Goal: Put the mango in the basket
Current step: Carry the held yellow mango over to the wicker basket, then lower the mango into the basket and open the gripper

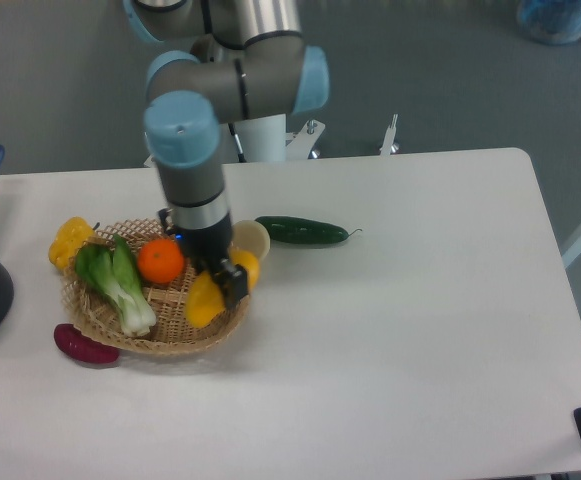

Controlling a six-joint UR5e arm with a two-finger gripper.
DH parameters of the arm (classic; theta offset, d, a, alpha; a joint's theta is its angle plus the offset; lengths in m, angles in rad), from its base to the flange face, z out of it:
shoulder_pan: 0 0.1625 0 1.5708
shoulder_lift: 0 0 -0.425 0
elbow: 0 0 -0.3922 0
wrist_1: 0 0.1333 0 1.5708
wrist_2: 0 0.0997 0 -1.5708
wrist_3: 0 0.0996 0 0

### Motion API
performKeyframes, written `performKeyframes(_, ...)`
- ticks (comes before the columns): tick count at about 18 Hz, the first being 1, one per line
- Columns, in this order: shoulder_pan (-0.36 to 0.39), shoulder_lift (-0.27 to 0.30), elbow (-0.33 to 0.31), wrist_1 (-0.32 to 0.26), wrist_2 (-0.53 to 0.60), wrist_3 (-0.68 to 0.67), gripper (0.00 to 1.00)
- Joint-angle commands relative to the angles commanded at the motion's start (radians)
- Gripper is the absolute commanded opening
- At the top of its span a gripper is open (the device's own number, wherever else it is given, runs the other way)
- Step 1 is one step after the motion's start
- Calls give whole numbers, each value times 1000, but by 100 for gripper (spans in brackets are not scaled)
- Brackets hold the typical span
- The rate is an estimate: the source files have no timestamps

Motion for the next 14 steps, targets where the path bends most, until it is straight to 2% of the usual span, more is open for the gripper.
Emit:
performKeyframes(3, -38, -38, 5, 5, 18, 3, 67)
performKeyframes(6, -75, -63, 9, 5, 81, 5, 74)
performKeyframes(9, -78, -68, 29, 9, 98, -9, 100)
performKeyframes(14, -83, -57, 57, 9, 98, -121, 100)
